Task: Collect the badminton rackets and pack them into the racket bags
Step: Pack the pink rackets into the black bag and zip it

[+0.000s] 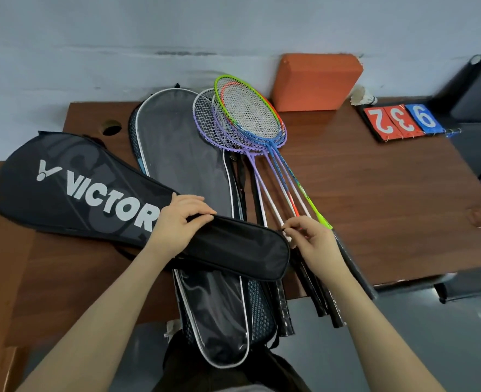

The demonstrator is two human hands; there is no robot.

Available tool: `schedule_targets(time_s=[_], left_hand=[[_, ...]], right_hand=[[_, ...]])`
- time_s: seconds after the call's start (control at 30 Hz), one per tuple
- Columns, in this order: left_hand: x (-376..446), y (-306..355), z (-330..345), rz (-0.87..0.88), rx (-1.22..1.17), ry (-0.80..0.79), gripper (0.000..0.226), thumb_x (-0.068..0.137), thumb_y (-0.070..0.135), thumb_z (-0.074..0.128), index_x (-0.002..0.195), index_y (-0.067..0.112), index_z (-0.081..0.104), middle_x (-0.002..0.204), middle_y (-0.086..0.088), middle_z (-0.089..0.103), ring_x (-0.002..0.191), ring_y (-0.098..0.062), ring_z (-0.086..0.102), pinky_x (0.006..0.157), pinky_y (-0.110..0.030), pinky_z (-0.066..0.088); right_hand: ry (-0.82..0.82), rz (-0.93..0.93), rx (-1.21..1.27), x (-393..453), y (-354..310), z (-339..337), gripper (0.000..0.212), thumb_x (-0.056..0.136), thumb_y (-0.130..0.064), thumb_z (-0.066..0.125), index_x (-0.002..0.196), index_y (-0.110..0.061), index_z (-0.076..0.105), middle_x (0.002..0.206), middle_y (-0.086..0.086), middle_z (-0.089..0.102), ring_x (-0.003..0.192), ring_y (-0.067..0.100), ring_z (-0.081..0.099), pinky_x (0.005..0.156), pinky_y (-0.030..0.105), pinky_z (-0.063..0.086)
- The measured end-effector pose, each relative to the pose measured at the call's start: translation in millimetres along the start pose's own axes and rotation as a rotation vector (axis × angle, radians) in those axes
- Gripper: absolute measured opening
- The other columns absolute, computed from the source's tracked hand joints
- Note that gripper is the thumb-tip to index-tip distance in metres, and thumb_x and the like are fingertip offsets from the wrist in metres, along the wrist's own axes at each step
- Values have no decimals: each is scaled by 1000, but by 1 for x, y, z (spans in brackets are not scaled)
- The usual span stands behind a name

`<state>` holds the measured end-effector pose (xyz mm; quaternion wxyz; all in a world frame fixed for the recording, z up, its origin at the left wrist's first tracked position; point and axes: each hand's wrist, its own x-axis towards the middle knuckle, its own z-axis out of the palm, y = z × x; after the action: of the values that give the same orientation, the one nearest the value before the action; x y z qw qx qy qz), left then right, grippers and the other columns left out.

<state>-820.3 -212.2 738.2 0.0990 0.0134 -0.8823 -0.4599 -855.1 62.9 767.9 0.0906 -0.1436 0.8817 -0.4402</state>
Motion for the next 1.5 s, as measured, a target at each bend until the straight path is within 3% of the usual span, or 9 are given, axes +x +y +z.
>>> schedule_targets(time_s=[0.1, 0.27, 0.4, 0.57, 0.7, 0.9, 1.2, 1.37, 1.5], left_hand=[[-5, -2, 8, 1, 13, -3, 16, 80, 10, 70, 84, 25, 71, 88, 35, 62, 108, 12, 47, 109, -52, 25], [3, 7, 20, -15, 110, 71, 10, 82, 9, 68, 86, 16, 72, 88, 14, 62, 113, -17, 47, 97, -12, 26], [6, 14, 37, -66, 125, 83, 8, 82, 9, 67, 86, 14, 72, 89, 9, 61, 112, -20, 46, 99, -28, 31], [-17, 5, 54, -90, 330, 96, 13, 80, 14, 69, 92, 16, 71, 106, -9, 60, 108, -32, 50, 97, -50, 37], [-54, 5, 58, -391, 472, 219, 54, 81, 24, 68, 131, 18, 48, 138, -16, 38, 125, -37, 33, 103, -52, 28], [-83, -4, 36, -859, 406, 380, 84, 79, 49, 63, 142, 10, 23, 144, -24, 20, 130, -42, 25, 107, -51, 21], [-64, -23, 8, -879, -113, 648, 81, 77, 24, 73, 142, 14, 25, 140, -10, 19, 113, -26, 45, 95, -23, 33], [-59, -28, -27, -659, -140, 769, 64, 82, 15, 68, 138, 18, 37, 145, -8, 19, 132, -17, 29, 103, -16, 25], [-56, -39, -71, -497, -38, 704, 54, 85, 13, 64, 134, 19, 44, 147, -5, 24, 134, -7, 25, 101, -1, 18]], right_hand=[[-142, -77, -71, 7, 9, -4, 20, 90, -2, 55, 92, -17, 68, 86, -6, 63, 84, 9, 60, 76, 32, 51], [-68, -217, -200, -2, 18, -8, 18, 89, -10, 53, 95, -15, 70, 86, -6, 62, 80, 13, 61, 70, 33, 52], [-15, -262, -301, -12, 26, -12, 18, 87, -10, 55, 94, -16, 71, 84, -5, 64, 76, 18, 63, 64, 33, 50], [-250, -166, -343, -6, 34, -6, 14, 91, -18, 55, 93, -16, 69, 89, -3, 62, 86, 20, 60, 71, 36, 48], [-383, -185, -408, 9, 24, 23, 33, 94, -38, 48, 123, -26, 55, 108, -4, 57, 100, 19, 56, 84, 38, 45], [-473, -238, -471, 41, -6, 83, 60, 95, -42, 44, 147, -22, 22, 127, 8, 53, 116, 27, 51, 95, 41, 41], [-484, -302, -417, 73, -42, 143, 51, 92, -25, 54, 140, -20, 35, 122, 6, 56, 115, 25, 51, 92, 33, 31], [-293, -344, -102, 72, -74, 162, 42, 87, -7, 59, 128, -15, 53, 113, -3, 64, 106, 16, 57, 92, 33, 37], [-178, -153, 84, 57, -101, 189, 37, 86, -6, 61, 120, -16, 59, 102, -15, 62, 95, 2, 58, 93, 25, 43]])
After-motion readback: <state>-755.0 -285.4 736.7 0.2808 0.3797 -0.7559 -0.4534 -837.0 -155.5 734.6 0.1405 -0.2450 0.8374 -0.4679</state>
